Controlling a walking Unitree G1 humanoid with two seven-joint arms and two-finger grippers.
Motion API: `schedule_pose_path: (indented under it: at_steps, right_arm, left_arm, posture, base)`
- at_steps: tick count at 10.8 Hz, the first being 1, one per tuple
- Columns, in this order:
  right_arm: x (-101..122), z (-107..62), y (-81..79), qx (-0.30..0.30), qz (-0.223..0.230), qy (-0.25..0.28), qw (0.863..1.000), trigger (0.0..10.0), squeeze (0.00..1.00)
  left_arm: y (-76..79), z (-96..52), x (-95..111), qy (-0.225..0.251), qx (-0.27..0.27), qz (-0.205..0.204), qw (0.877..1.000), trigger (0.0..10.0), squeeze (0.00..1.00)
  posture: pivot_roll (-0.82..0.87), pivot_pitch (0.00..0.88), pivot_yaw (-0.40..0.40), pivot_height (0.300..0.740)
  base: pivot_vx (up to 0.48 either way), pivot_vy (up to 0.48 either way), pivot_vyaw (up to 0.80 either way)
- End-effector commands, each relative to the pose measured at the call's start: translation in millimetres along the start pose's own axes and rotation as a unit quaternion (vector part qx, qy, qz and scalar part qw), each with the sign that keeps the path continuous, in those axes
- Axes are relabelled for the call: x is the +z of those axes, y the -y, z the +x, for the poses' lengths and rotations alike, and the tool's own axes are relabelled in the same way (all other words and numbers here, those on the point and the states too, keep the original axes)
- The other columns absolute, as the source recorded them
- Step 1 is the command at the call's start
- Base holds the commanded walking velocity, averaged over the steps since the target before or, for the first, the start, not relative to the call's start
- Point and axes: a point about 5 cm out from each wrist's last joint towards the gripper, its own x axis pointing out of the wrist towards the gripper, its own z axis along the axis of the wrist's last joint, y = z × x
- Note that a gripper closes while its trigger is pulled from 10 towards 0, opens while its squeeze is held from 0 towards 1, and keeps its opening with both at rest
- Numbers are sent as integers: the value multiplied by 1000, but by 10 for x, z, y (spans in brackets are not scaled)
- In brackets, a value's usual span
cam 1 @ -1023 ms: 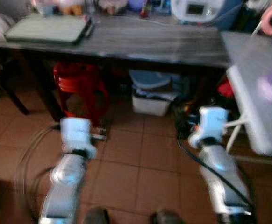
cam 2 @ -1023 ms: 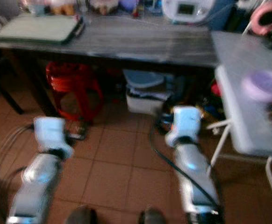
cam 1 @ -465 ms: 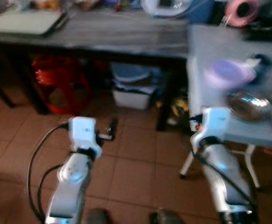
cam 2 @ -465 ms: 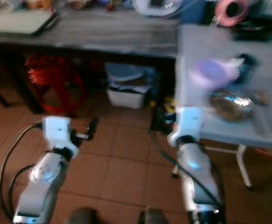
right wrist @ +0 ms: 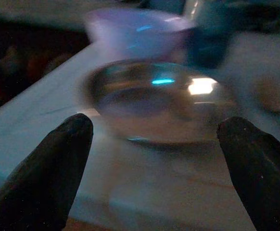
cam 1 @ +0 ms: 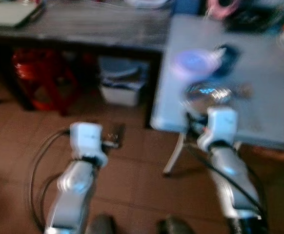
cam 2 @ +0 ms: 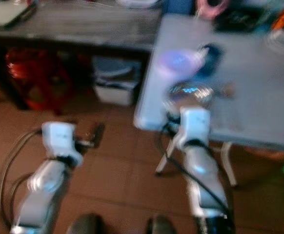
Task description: Setting the table
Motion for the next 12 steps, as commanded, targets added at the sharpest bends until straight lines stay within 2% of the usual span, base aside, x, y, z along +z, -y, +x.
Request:
schedule_pose_path:
  at_steps: [1, 2, 5, 6, 7, 8, 10, 12]
  right_arm:
    - [61, 21, -77, 10, -7, 24, 1000, 10000, 0]
    - [88, 13, -86, 27, 11, 24, 999, 10000, 0]
    - [109, -26, -23, 13, 28, 38, 999, 10000, 0]
    - [119, -29, -30, 20, 18, 43, 999, 10000, 0]
    - [126, -28, -44, 29, 9, 43, 999, 10000, 0]
    - [133, -34, -48, 31, 10, 47, 998, 10000, 0]
    - [182, -53, -31, 26, 31, 62, 997, 10000, 0]
    - [224, -23, 2, 13, 8, 65, 998, 10000, 0]
  left_arm:
    - [-97, -26, 7, 0, 17, 1, 1000, 10000, 0]
    - [-110, -24, 22, 5, 24, 0, 1000, 10000, 0]
    - [-143, -36, 51, 16, 38, 7, 999, 10000, 0]
    - [-127, -34, 68, 21, 26, 5, 999, 10000, 0]
    - [-101, -32, 97, 31, 15, 11, 999, 10000, 0]
    - [-87, -28, 100, 31, 12, -1, 999, 10000, 0]
    - [-79, -18, 108, 32, 7, -4, 999, 10000, 0]
    - [-76, -3, 128, 37, 0, -6, 999, 10000, 0]
  posture:
    - [-1, 133, 4, 740]
    - [1, 134, 4, 740]
    - [2, 136, 4, 740]
    - [1, 136, 5, 740]
    - [0, 136, 5, 740]
    - [-1, 135, 5, 740]
    - [0, 136, 2, 740]
    - [-4, 134, 0, 740]
  base:
    - [0, -465, 0]
    - [0, 0, 0]
    - [0, 0, 0]
    - [0, 0, 0]
    - [285, 0, 0]
    - [319, 0, 775]
    - [336, 0, 0]
    - [480, 0, 0]
